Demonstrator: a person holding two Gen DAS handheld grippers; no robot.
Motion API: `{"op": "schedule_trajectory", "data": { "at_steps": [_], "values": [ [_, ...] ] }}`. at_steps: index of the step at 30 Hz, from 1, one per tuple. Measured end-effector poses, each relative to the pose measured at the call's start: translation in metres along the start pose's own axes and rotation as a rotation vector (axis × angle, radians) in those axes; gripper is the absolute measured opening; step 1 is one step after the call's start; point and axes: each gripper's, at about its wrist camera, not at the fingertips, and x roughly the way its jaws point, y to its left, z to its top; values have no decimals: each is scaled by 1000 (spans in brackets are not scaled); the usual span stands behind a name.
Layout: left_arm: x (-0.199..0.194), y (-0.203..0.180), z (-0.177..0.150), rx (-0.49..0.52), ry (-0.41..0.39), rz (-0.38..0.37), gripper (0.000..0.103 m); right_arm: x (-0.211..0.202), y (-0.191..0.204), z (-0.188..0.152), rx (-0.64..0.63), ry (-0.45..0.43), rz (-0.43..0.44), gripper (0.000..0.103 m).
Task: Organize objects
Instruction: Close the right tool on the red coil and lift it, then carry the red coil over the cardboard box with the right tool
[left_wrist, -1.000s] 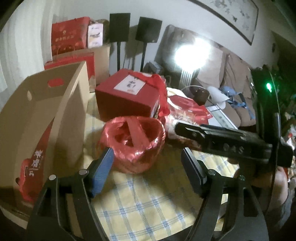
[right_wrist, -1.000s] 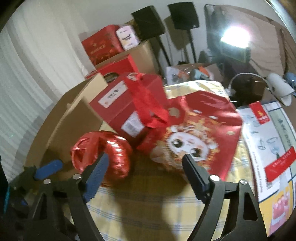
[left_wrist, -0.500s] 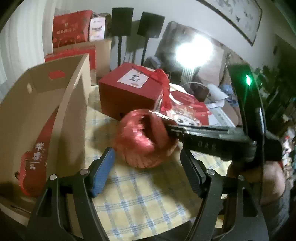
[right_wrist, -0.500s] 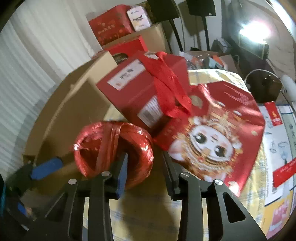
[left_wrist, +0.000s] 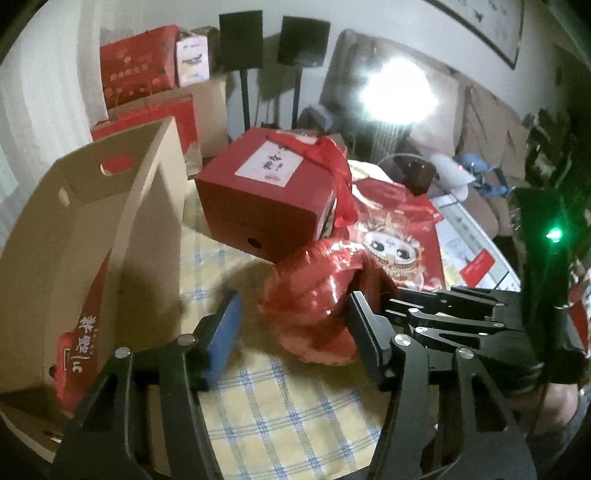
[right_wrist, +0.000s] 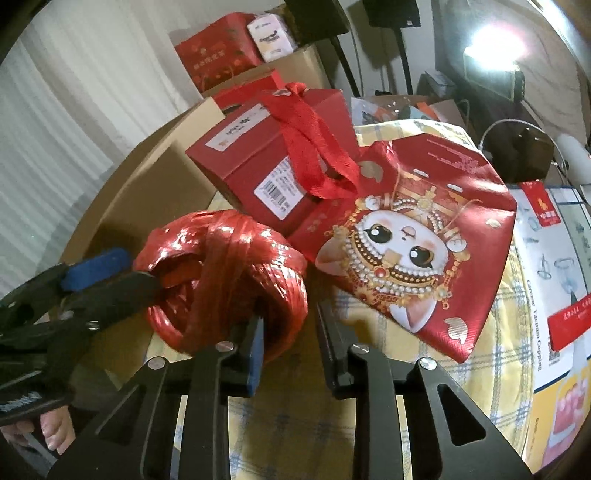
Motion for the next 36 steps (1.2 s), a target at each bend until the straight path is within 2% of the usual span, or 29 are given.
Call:
{"op": "schedule_trajectory", "data": {
  "at_steps": [4, 6, 11, 26, 36],
  "values": [
    [7, -7, -1, 28, 28, -12, 52, 1, 4, -1, -9, -10, 8, 26],
    [14, -9, -1, 38, 49, 1, 39, 3, 6, -1, -12, -11, 6, 26],
    [18, 0, 3, 9, 48, 8, 31, 1, 8, 0, 10, -32, 6, 23],
    [-44, 3, 9, -9, -70, 5, 30, -45, 45, 17, -43, -125, -20, 19],
    [-75, 33, 16, -56, -118, 7, 30, -58, 88, 35, -133, -145, -43, 19]
  ]
}}
